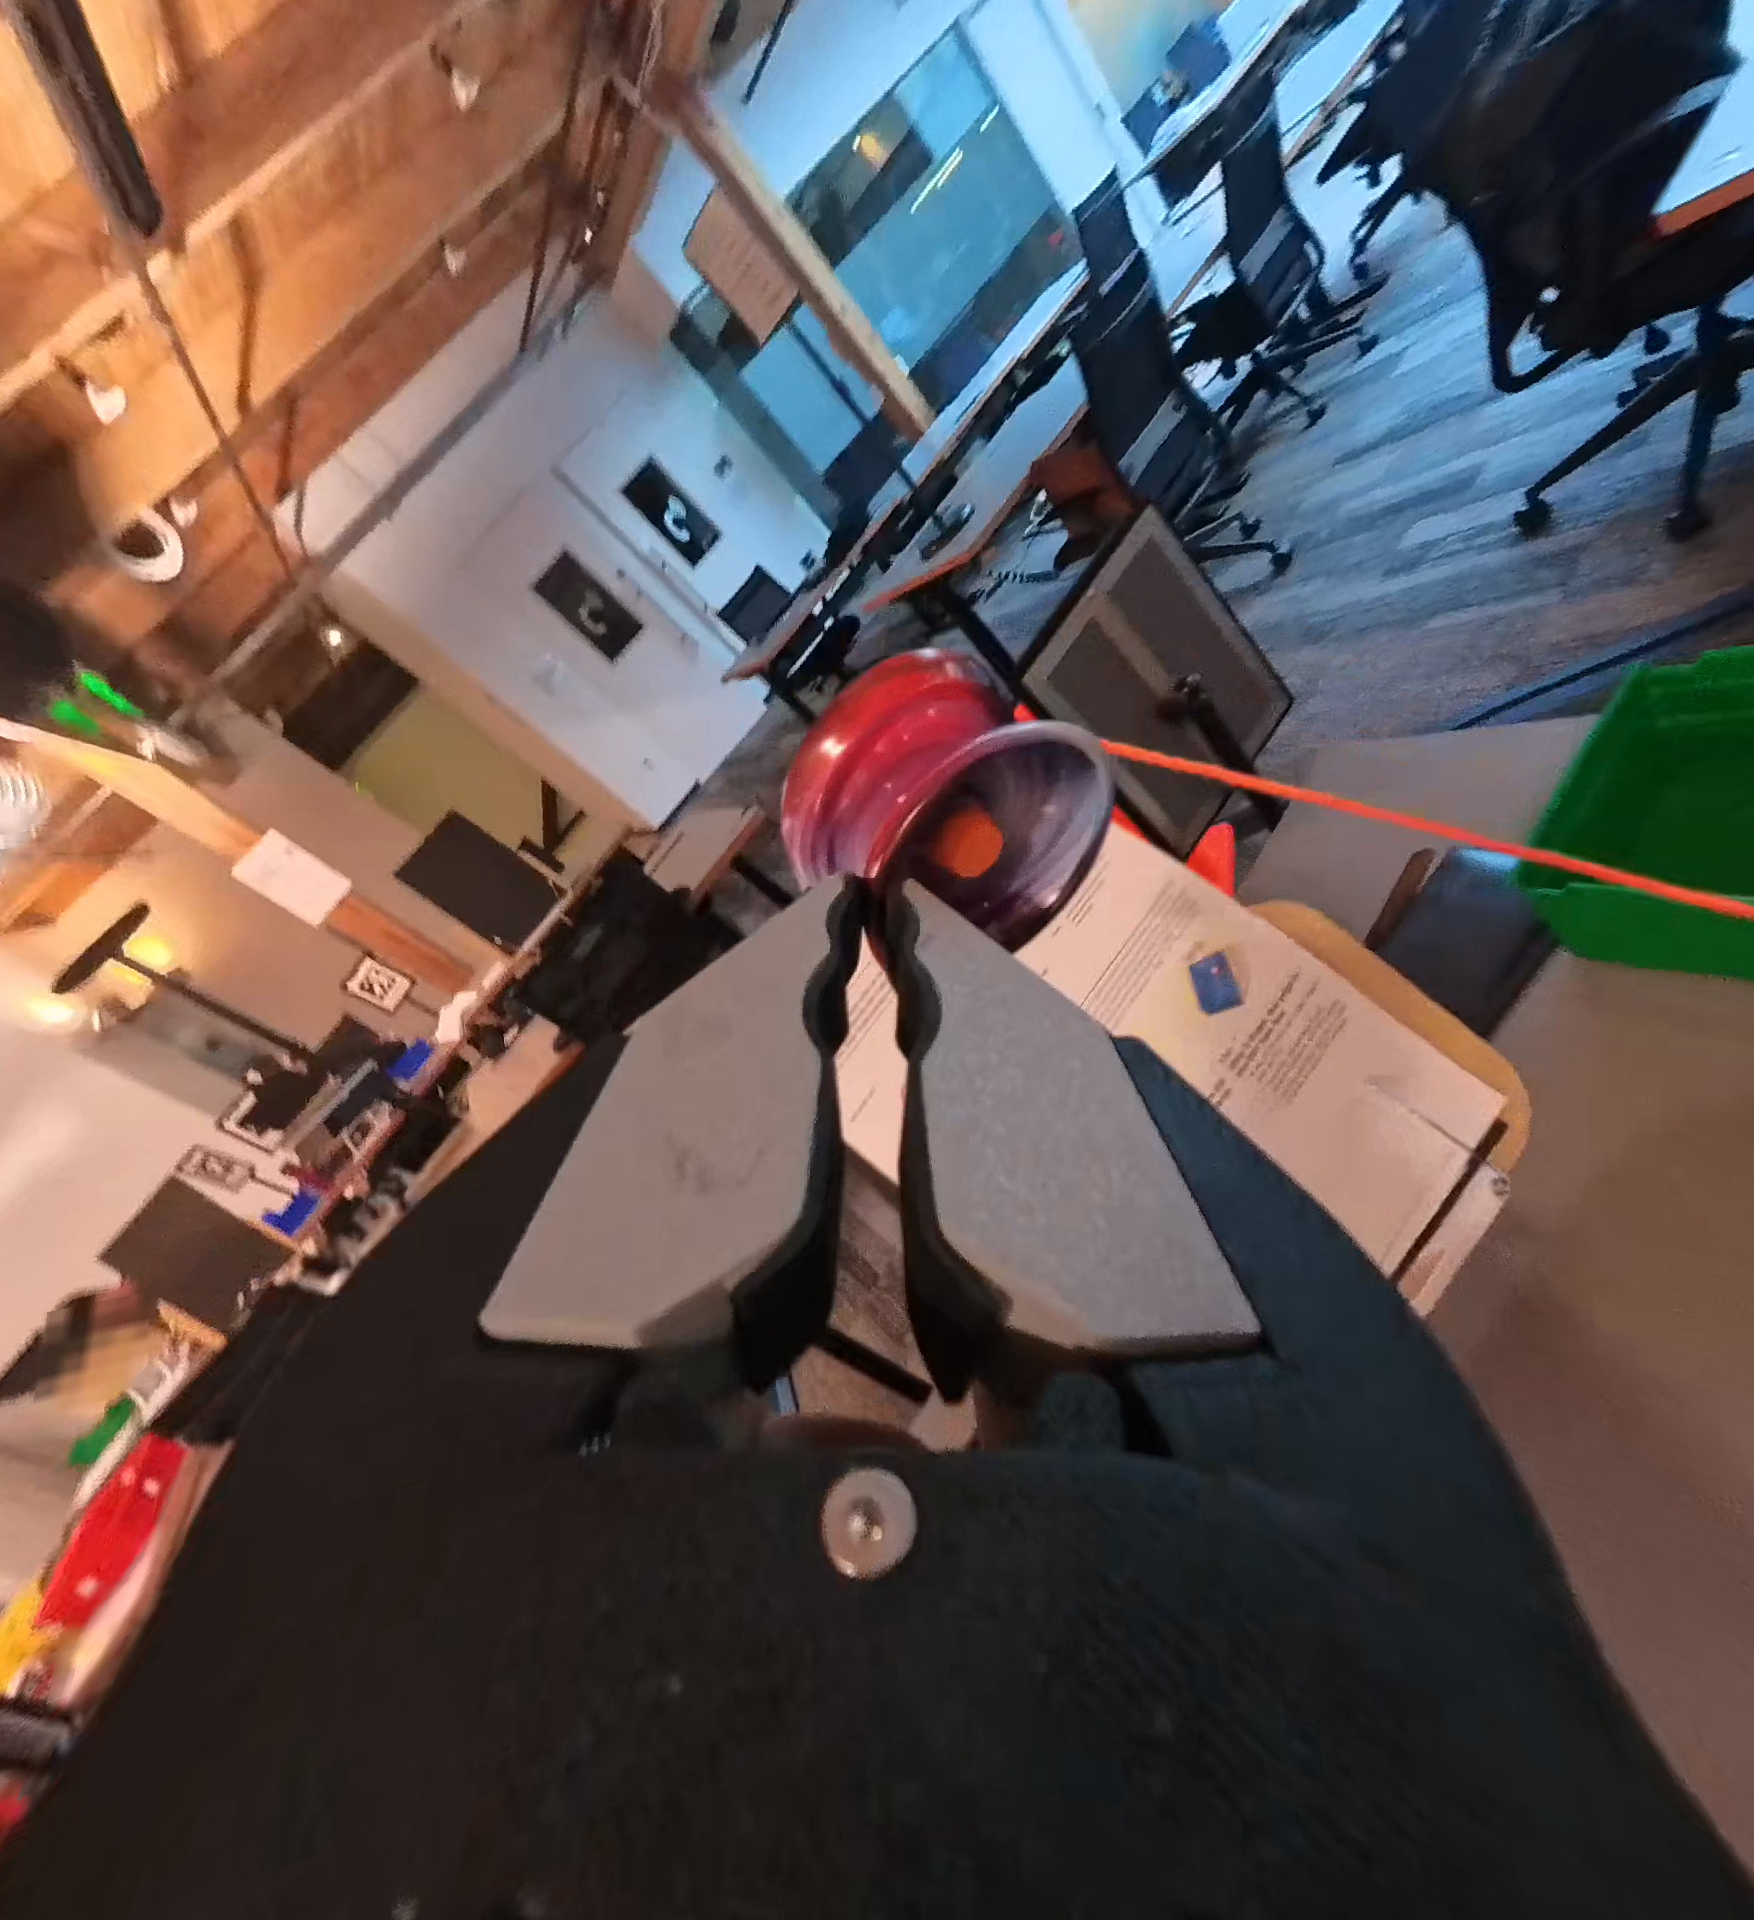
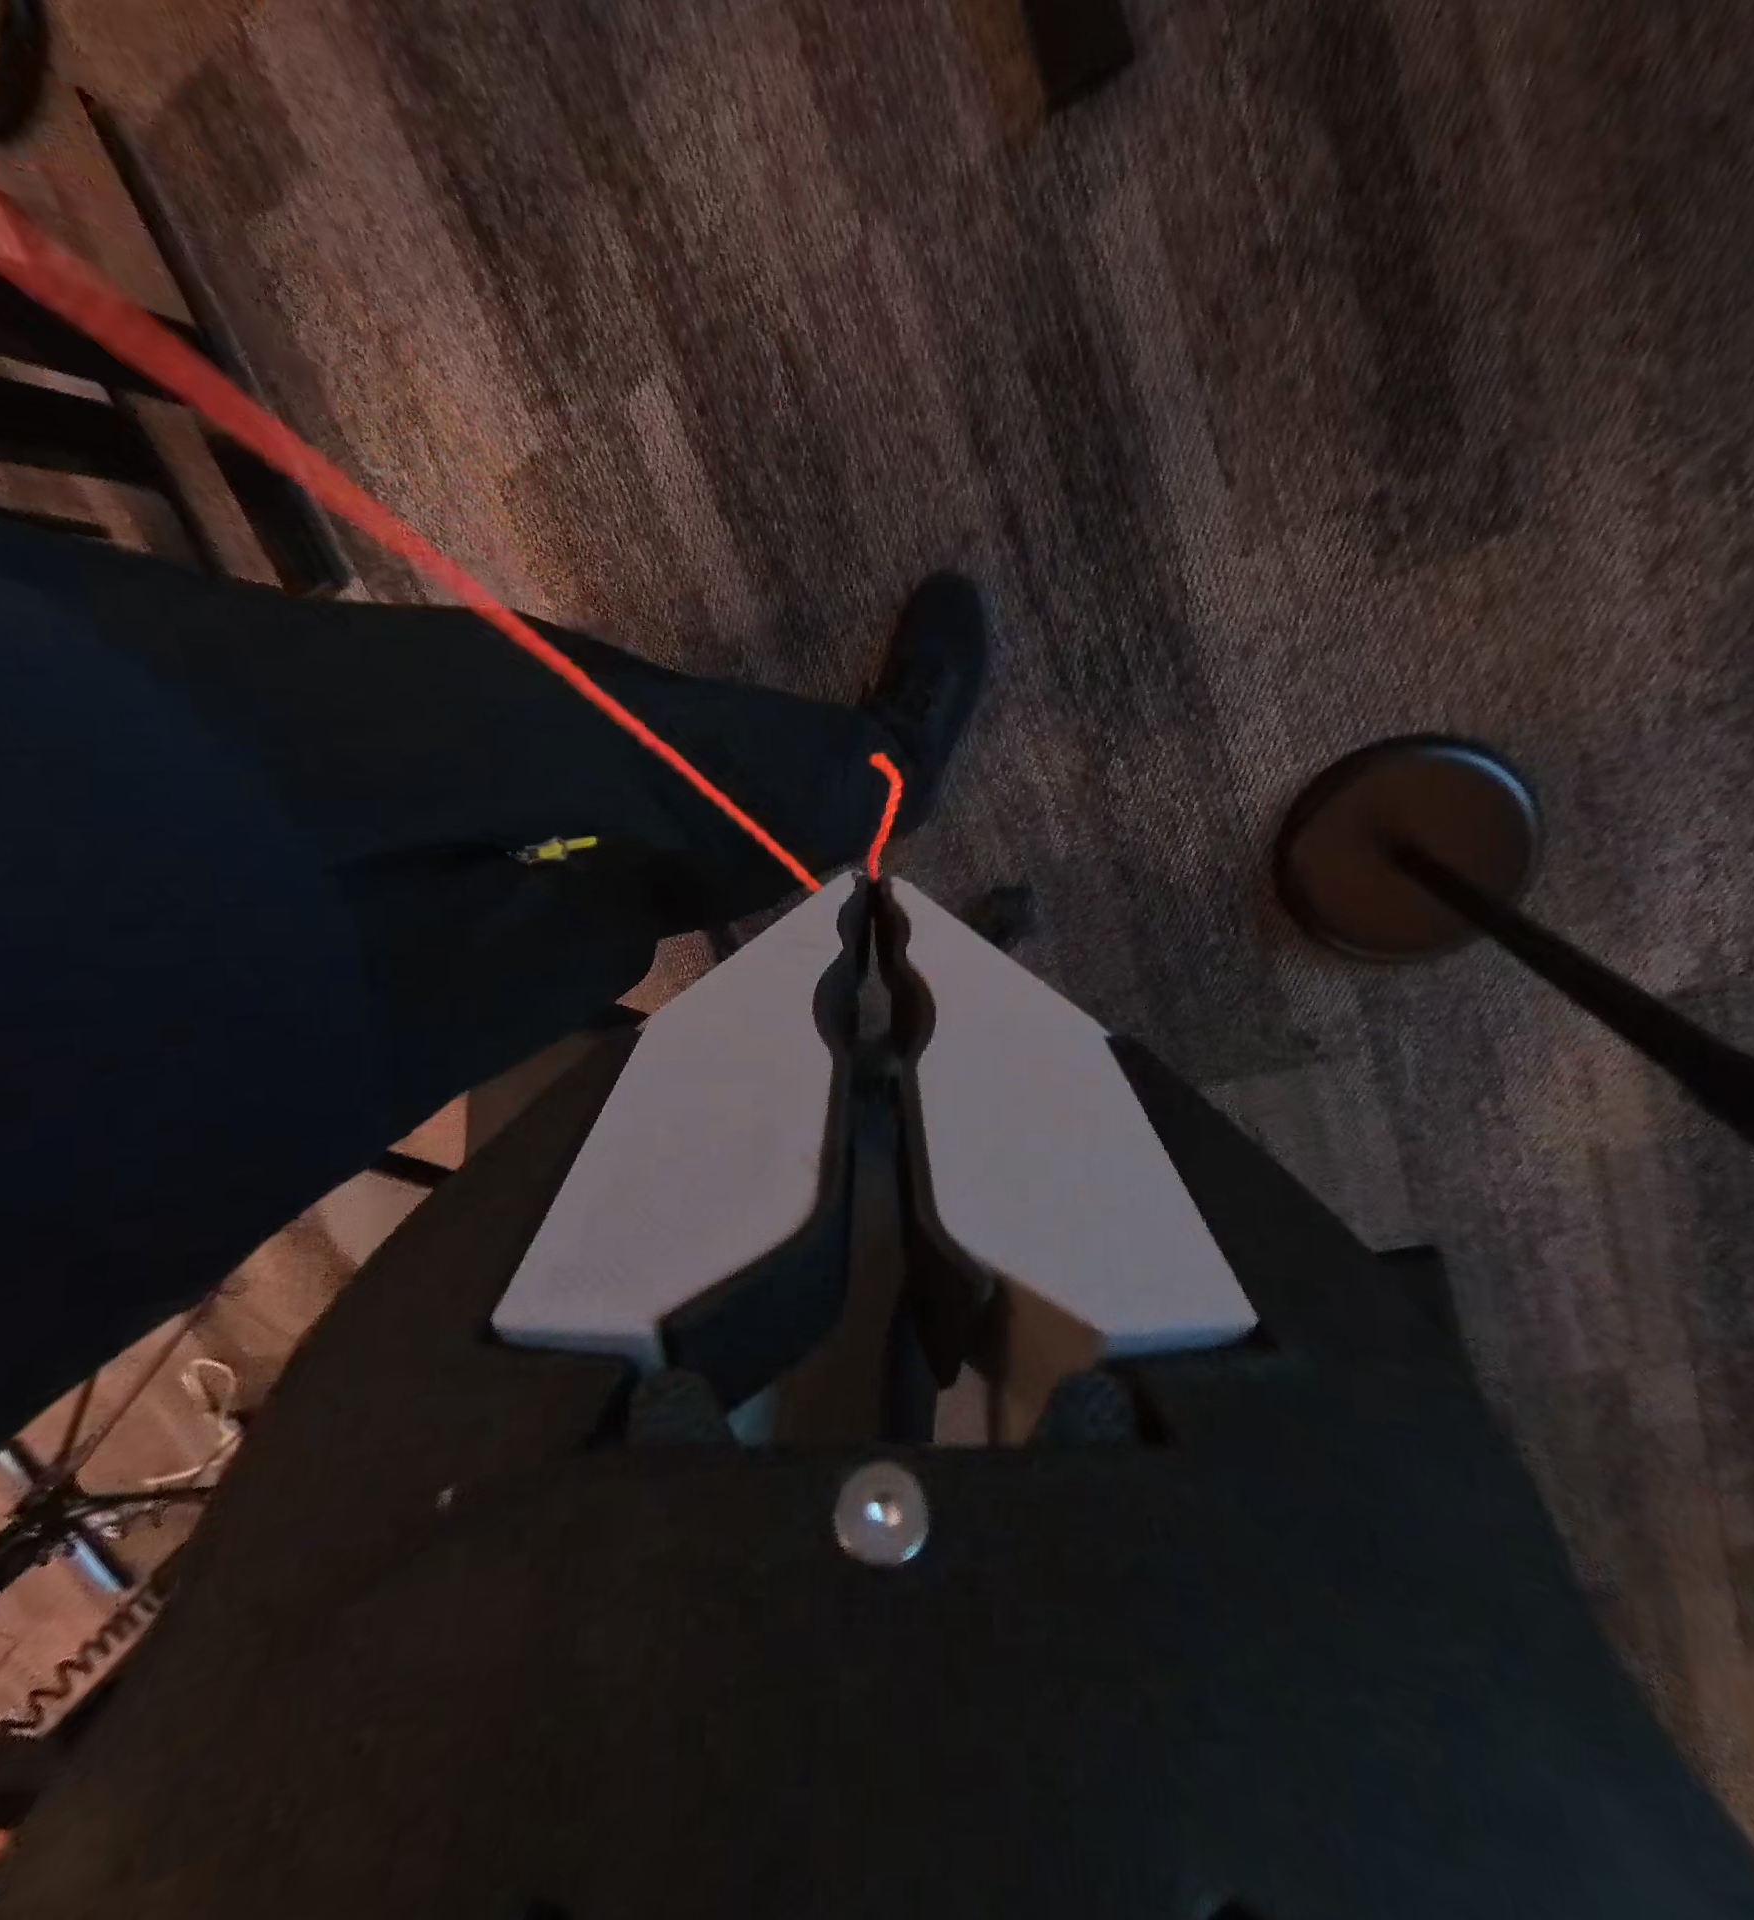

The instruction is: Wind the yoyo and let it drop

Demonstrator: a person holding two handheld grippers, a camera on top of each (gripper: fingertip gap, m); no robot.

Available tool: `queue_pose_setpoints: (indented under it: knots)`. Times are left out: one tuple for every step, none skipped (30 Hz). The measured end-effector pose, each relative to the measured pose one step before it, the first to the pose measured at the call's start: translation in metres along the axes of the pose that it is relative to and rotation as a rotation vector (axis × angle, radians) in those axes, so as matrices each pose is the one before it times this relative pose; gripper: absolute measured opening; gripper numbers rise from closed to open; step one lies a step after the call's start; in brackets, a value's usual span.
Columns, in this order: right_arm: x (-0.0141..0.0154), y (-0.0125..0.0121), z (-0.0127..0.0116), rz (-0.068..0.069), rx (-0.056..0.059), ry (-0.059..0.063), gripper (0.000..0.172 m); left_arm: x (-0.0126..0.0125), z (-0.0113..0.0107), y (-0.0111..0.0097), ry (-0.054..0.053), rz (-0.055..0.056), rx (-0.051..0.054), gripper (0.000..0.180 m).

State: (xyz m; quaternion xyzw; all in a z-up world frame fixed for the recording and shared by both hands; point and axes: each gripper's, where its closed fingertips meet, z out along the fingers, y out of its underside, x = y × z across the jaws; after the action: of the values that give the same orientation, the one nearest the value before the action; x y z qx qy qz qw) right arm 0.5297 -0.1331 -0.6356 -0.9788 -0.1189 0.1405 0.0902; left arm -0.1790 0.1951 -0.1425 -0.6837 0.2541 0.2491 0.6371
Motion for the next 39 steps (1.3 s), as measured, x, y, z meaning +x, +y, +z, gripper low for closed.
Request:
queue_pose_setpoints:
  knots:
    - [0.00333, 0.00264, 0.00287, 0.0168, 0.0013, -0.0011, 0.0, -0.00928, 0.00036, 0.00851, -0.0112, -0.0228, -0.0147, 0.001]
    - [0.00344, 0.00213, 0.00218, 0.0185, 0.0017, -0.001, 0.0, -0.00789, -0.00067, 0.00691, -0.0093, -0.0179, -0.0129, 0.001]
    - [0.00269, 0.00168, 0.00172, 0.0181, 0.0016, -0.0041, 0.0, -0.00309, -0.00178, 0.00436, 0.0091, -0.0231, -0.0073, 0.001]
    - [0.00021, 0.00023, 0.0008, 0.0134, 0.0043, -0.014, 0.0, 0.00464, -0.00344, -0.00073, 0.0351, -0.0247, 0.0107, 0.001]
    - [-0.00316, -0.00202, -0.0005, 0.0049, 0.0113, -0.026, 0.0, 0.01395, -0.00536, -0.00737, 0.06, 0.0097, 0.041, 0.001]
    - [-0.00646, -0.00481, -0.00186, -0.0026, 0.0197, -0.0365, 0.004, 0.0224, -0.00607, -0.01216, 0.0765, 0.0512, 0.0613, 0.001]
    - [-0.0089, -0.00743, -0.00298, -0.0069, 0.0278, -0.0445, 0.01, 0.02496, -0.0045, -0.01289, 0.0709, 0.0548, 0.0478, 0.001]
    - [-0.01027, -0.00916, -0.00384, -0.0106, 0.0313, -0.0482, 0.016, 0.02331, -0.0016, -0.01166, 0.0538, 0.0409, 0.0235, 0.001]
    - [-0.00893, -0.01018, -0.00433, -0.0157, 0.0315, -0.0351, 0.022, 0.02247, -0.00015, -0.01221, 0.0499, 0.0318, 0.0228, 0.001]
    - [-0.00686, -0.011, -0.005, -0.0213, 0.0304, -0.017, 0.028, 0.02165, 0.00032, -0.01475, 0.0503, 0.0228, 0.0403, 0.001]
    - [-0.0062, -0.01099, -0.00541, -0.027, 0.0269, -0.0099, 0.034, 0.01974, 0.00111, -0.01552, 0.0499, 0.0002, 0.0454, 0.001]
    - [-0.00604, -0.01148, -0.00605, -0.0315, 0.0257, -0.0067, 0.04, 0.01839, 0.00231, -0.01466, 0.0546, -0.021, 0.0423, 0.001]
    - [-0.00519, -0.01188, -0.00656, -0.0338, 0.0255, 0.0002, 0.04, 0.01755, 0.00261, -0.01366, 0.0545, -0.0133, 0.0442, 0.001]
    - [-0.00495, -0.01167, -0.00692, -0.0364, 0.0223, 0.0023, 0.042, 0.01486, 0.00275, -0.01277, 0.04, 0.0021, 0.0456, 0.001]
    - [-0.00408, -0.01119, -0.00729, -0.0391, 0.0213, 0.0073, 0.044, 0.01169, 0.00313, -0.01057, 0.0281, 0.0021, 0.0347, 0.001]
    - [-0.00288, -0.01107, -0.00758, -0.0382, 0.0253, 0.0118, 0.044, 0.00896, 0.003, -0.0087, 0.0205, 0.0006, 0.0244, 0.001]
    - [-0.00317, -0.01124, -0.00765, -0.0303, 0.0335, 0.0039, 0.046, 0.00719, 0.00209, -0.00865, 0.0159, 0.004, 0.0299, 0.001]
    - [-0.00622, -0.0124, -0.00789, -0.0181, 0.0497, -0.0226, 0.045, 0.00515, 0.00094, -0.00865, 0.0099, 0.0079, 0.0379, 0.001]
    - [-0.01159, -0.01523, -0.00869, -0.0079, 0.076, -0.0624, 0.045, 0.00371, 0.00077, -0.00674, 0.0089, -0.0042, 0.032, 0.001]
    - [-0.01537, -0.01746, -0.00896, 0.0012, 0.0955, -0.0888, 0.044, 0.00454, 0.00092, -0.00504, 0.0215, -0.0203, 0.026, 0.001]
    - [-0.01467, -0.01637, -0.00796, 0.0089, 0.0899, -0.0843, 0.043, 0.00498, 0.00071, -0.00449, 0.0224, -0.0204, 0.0291, 0.001]
    - [-0.01207, -0.01329, -0.006, 0.01, 0.0666, -0.0638, 0.044, 0.005, 0.00063, -0.00408, 0.0166, -0.0117, 0.0294, 0.001]
    - [-0.01039, -0.01086, -0.00371, 0.0, 0.0434, -0.0401, 0.047, 0.00562, 0.00082, -0.00277, 0.0203, -0.0116, 0.0199, 0.001]
    - [-0.0098, -0.01003, -0.0015, -0.0214, 0.0312, -0.019, 0.048, 0.00571, 0.00134, -0.00223, 0.0202, -0.0181, 0.0139, 0.001]
    - [-0.0091, -0.01051, 0.00063, -0.0357, 0.0247, -0.0011, 0.048, 0.0055, 0.0017, -0.00241, 0.0186, -0.0199, 0.0158, 0.001]
    - [-0.00858, -0.01045, 0.00289, -0.0375, 0.0133, 0.0037, 0.049, 0.0059, 0.00228, -0.00232, 0.0193, -0.0172, 0.0145, 0.001]
    - [-0.00864, -0.01055, 0.00513, -0.0348, 0.0046, 0.0016, 0.049, 0.00522, 0.00285, -0.00198, 0.0146, -0.0138, 0.0111, 0.001]
    - [-0.00915, -0.01016, 0.00746, -0.0344, -0.0013, -0.0051, 0.052, 0.0056, 0.00346, -0.00186, 0.0168, -0.0099, 0.0103, 0.001]
    - [-0.00878, -0.00737, 0.00945, -0.0358, -0.0192, -0.0069, 0.056, 0.00547, 0.0043, -0.00107, 0.0179, -0.0062, 0.0045, 0.001]
    - [-0.00679, -0.00402, 0.00999, -0.0414, -0.0403, -0.0002, 0.058, 0.00362, 0.00453, -0.00011, 0.009, -0.0005, -0.001, 0.001]
    - [-0.0055, -0.00363, 0.00917, -0.0482, -0.0383, 0.0033, 0.062, 0.00183, 0.00412, 0.0005, 0.0012, 0.0038, -0.0028, 0.001]
    - [-0.00491, -0.00565, 0.00706, -0.048, -0.018, 0.0023, 0.063, -0.00015, 0.00307, 0.00121, -0.0042, 0.0022, -0.0067, 0.001]
    - [-0.00405, -0.00715, 0.00465, -0.0369, -0.0001, -0.001, 0.063, -0.00286, 0.0017, 0.00145, -0.0145, -0.0032, -0.0072, 0.001]
    - [-0.00374, -0.00742, 0.00224, -0.0195, 0.0086, -0.0095, 0.063, -0.00523, -0.0001, 0.00222, -0.0232, -0.0086, -0.009, 0.001]
    - [-0.00336, -0.00657, 0.00066, -0.0067, 0.0117, -0.0137, 0.064, -0.00815, -0.00149, 0.00429, -0.0359, -0.0114, -0.0194, 0.001]
    - [-0.00143, -0.00454, -0.00071, -0.0039, 0.0071, -0.0031, 0.065, -0.01143, -0.00284, 0.00772, -0.0521, -0.0082, -0.0367, 0.001]
    - [0.00116, -0.00157, -0.00163, -0.0077, -0.0039, 0.0144, 0.066, -0.01281, -0.00412, 0.01119, -0.0575, 0.0089, -0.0543, 0.0]
    - [0.00304, 0.0018, -0.00226, -0.0112, -0.0159, 0.0264, 0.068, -0.01618, -0.00645, 0.01344, -0.0759, 0.0385, -0.0637, 0.001]
    - [0.00447, 0.0046, -0.00275, -0.01, -0.0241, 0.034, 0.071, -0.01906, -0.0084, 0.01321, -0.0876, 0.0424, -0.0576, 0.001]
